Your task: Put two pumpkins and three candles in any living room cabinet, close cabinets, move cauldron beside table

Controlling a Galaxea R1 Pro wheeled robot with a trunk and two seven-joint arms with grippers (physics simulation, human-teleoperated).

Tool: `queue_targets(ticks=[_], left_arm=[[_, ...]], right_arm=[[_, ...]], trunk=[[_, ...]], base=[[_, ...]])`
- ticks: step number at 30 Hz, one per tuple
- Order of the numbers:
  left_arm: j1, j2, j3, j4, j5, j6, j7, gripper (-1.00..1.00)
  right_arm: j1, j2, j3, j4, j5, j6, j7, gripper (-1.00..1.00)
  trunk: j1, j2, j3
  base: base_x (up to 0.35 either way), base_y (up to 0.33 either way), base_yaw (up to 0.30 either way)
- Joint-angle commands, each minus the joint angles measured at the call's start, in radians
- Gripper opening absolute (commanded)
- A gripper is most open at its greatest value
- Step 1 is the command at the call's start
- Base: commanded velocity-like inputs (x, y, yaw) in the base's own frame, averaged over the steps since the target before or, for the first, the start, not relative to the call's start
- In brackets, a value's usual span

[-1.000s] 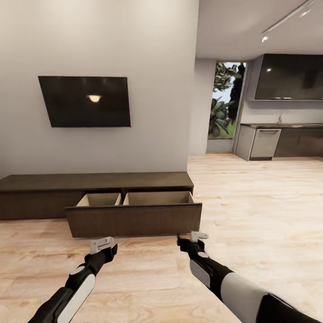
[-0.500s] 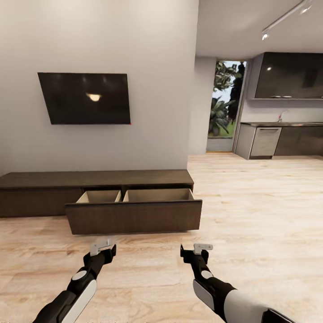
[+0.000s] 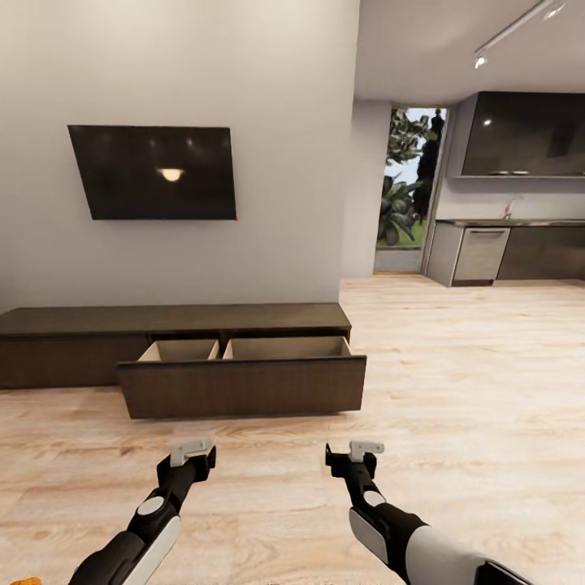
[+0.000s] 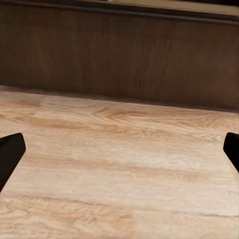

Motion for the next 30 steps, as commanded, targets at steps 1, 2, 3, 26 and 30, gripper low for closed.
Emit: queue_targets(ticks=[1,2,3,26,30], left_arm=[[-0.001,0.001,-0.005,-0.003,0.003,0.003,0.008,1.00],[-0.001,0.001,-0.005,-0.004,0.002,0.003,0.007,1.00],[-0.001,0.001,-0.005,-0.005,0.001,0.003,0.007,1.00],[0.000,0.002,-0.023,-0.097,-0.009,0.003,0.018,1.00],[0.000,0.001,-0.029,-0.099,-0.010,0.003,0.021,1.00]], right_arm=[[-0.001,0.000,0.009,0.002,-0.006,-0.003,-0.006,1.00],[-0.001,0.000,0.009,0.003,-0.006,-0.003,-0.005,1.00],[-0.001,-0.001,0.009,0.002,-0.006,-0.003,-0.005,1.00],[0.000,0.000,0.008,-0.006,-0.007,-0.010,0.027,1.00],[-0.001,-0.001,0.008,-0.006,-0.007,-0.059,0.026,1.00]], trunk=[[0.004,-0.008,-0.004],[0.008,-0.015,-0.007],[0.011,-0.022,-0.011],[0.083,-0.149,-0.086],[0.084,-0.150,-0.102]], base=[[0.000,0.000,0.000],[0.000,0.000,0.000],[0.000,0.000,0.000],[0.000,0.000,0.000],[0.000,0.000,0.000]])
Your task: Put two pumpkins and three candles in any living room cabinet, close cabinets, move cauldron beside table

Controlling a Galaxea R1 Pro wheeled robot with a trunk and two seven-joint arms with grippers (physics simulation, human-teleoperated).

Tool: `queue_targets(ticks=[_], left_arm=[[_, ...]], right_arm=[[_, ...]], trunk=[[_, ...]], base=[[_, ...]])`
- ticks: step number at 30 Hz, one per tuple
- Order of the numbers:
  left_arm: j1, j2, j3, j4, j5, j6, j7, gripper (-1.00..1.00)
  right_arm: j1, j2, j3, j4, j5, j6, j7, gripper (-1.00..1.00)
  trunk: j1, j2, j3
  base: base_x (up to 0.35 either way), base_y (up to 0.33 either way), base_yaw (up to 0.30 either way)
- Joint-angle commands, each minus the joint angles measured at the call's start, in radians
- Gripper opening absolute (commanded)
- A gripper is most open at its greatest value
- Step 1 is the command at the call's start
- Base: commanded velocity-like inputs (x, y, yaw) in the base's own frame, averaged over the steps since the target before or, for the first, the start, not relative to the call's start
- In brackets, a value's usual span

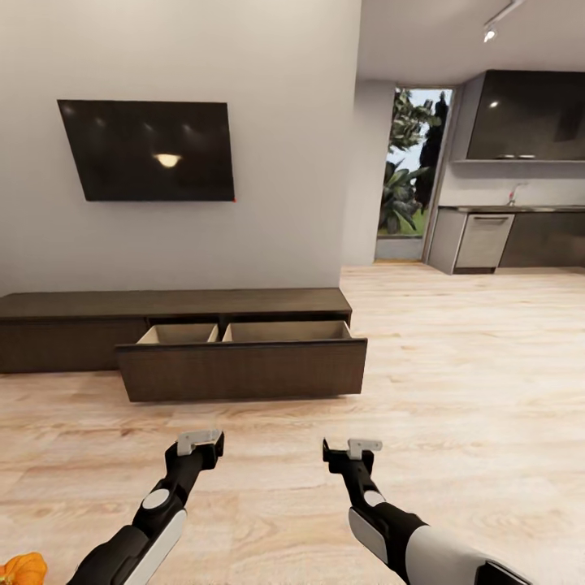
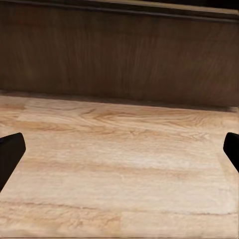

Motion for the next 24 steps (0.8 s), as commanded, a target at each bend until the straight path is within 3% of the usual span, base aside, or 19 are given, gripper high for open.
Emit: queue_targets(ticks=[1,8,11,19,24], left_arm=[[-0.001,0.001,-0.005,-0.002,0.006,0.002,0.009,1.00],[-0.001,0.002,-0.007,0.025,0.005,-0.002,0.007,1.00],[-0.001,0.003,-0.003,0.036,0.005,-0.033,0.006,1.00],[-0.001,0.005,0.001,0.040,0.006,-0.059,0.009,1.00],[-0.001,0.006,0.006,0.040,0.008,-0.061,0.011,1.00]], right_arm=[[-0.001,0.000,0.009,0.000,-0.005,-0.008,-0.007,1.00],[0.001,-0.005,0.009,-0.002,-0.005,-0.069,-0.010,1.00],[0.001,-0.007,0.008,-0.002,-0.004,-0.091,-0.009,1.00],[0.001,-0.010,0.008,-0.001,-0.005,-0.099,-0.007,1.00],[0.001,-0.010,0.008,-0.001,-0.006,-0.098,-0.006,1.00]], trunk=[[0.000,-0.001,-0.005],[0.003,-0.002,-0.032],[0.005,-0.003,-0.044],[0.008,-0.005,-0.075],[0.008,-0.005,-0.075]], base=[[0.000,0.000,0.000],[0.000,0.000,0.000],[0.000,0.000,0.000],[0.000,0.000,0.000],[0.000,0.000,0.000]])
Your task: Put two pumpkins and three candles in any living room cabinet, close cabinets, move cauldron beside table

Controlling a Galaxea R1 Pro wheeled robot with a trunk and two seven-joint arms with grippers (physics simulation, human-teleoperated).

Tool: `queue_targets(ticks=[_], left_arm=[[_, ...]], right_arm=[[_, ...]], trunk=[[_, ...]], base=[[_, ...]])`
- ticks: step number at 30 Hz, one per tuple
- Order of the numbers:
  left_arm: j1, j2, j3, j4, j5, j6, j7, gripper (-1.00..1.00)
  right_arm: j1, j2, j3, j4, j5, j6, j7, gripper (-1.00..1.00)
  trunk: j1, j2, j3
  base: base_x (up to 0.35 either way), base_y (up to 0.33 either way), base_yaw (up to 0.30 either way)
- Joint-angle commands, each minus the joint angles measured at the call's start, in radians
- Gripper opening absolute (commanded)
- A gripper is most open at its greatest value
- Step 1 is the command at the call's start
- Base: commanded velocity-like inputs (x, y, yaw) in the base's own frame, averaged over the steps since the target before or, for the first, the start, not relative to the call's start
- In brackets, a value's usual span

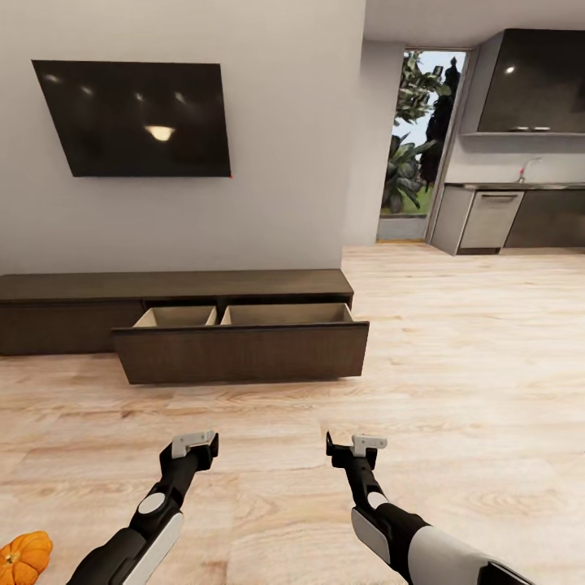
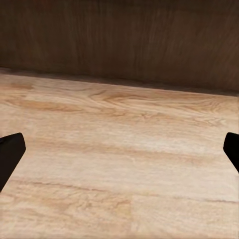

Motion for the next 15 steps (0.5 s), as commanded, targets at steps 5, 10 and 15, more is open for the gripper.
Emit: queue_targets(ticks=[5,10,15], left_arm=[[-0.001,0.001,-0.004,-0.002,0.008,0.003,0.006,1.00],[-0.001,-0.001,-0.004,-0.001,0.012,0.003,0.007,1.00],[-0.001,-0.001,-0.004,0.000,0.012,0.003,0.007,1.00]], right_arm=[[-0.001,0.004,0.009,0.000,-0.004,0.000,-0.009,1.00],[-0.001,0.007,0.009,0.002,-0.004,0.001,-0.009,1.00],[-0.001,0.009,0.009,0.003,-0.011,0.002,-0.012,1.00]], trunk=[[0.000,0.000,-0.001],[0.000,0.000,-0.001],[0.000,0.000,-0.001]], base=[[0.000,0.000,0.000],[0.074,0.000,0.000],[0.248,0.000,0.000]])
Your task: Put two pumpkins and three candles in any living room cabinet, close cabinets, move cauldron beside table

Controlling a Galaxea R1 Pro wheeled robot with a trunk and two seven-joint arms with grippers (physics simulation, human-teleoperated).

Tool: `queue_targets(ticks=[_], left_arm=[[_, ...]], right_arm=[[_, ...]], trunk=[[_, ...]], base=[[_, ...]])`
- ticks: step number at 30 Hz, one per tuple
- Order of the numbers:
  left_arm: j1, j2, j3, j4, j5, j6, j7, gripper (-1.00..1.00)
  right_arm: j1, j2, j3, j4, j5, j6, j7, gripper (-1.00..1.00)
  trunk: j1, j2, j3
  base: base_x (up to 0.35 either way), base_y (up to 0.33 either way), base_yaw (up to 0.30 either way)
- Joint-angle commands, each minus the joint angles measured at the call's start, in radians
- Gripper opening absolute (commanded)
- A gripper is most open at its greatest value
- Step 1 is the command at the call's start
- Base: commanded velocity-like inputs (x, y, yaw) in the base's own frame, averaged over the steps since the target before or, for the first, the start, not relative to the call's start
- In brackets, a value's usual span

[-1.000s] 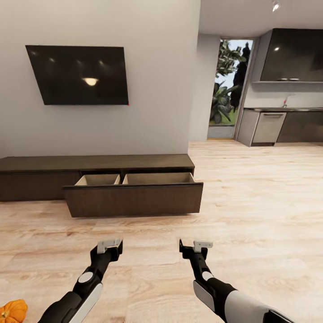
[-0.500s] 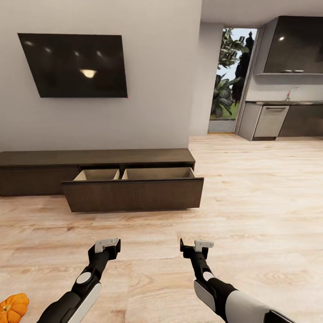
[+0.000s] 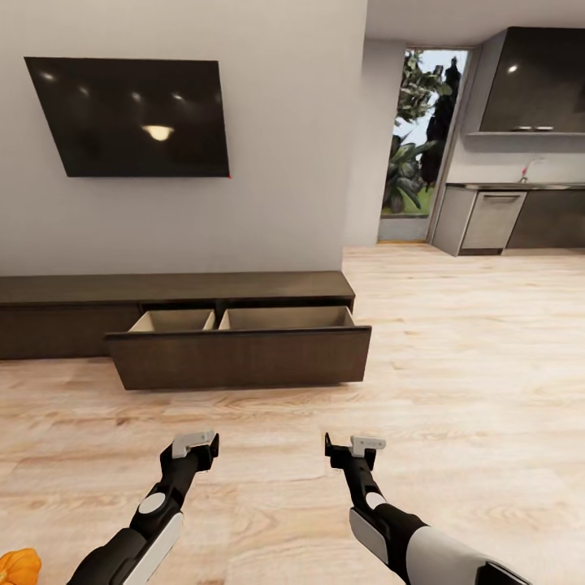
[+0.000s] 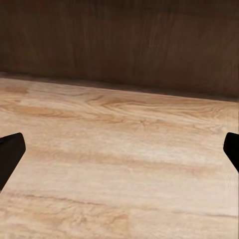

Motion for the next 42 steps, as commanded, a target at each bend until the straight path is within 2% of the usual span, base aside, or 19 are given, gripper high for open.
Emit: queue_targets(ticks=[1,11,42], left_arm=[[-0.001,0.001,-0.003,-0.002,0.006,0.003,0.008,1.00],[-0.001,0.001,-0.001,-0.002,0.006,0.004,0.008,1.00],[-0.001,0.002,-0.002,-0.002,0.004,0.005,0.005,1.00]], right_arm=[[-0.001,0.000,0.009,0.000,-0.005,-0.001,-0.009,1.00],[-0.001,0.001,0.009,0.006,-0.010,0.002,-0.011,1.00],[-0.001,0.000,0.009,0.008,0.001,0.003,-0.004,1.00]], trunk=[[0.000,0.000,-0.001],[0.000,0.000,-0.001],[0.000,0.000,-0.001]], base=[[0.288,0.000,0.000],[0.306,0.018,0.000],[0.324,0.103,0.000]])
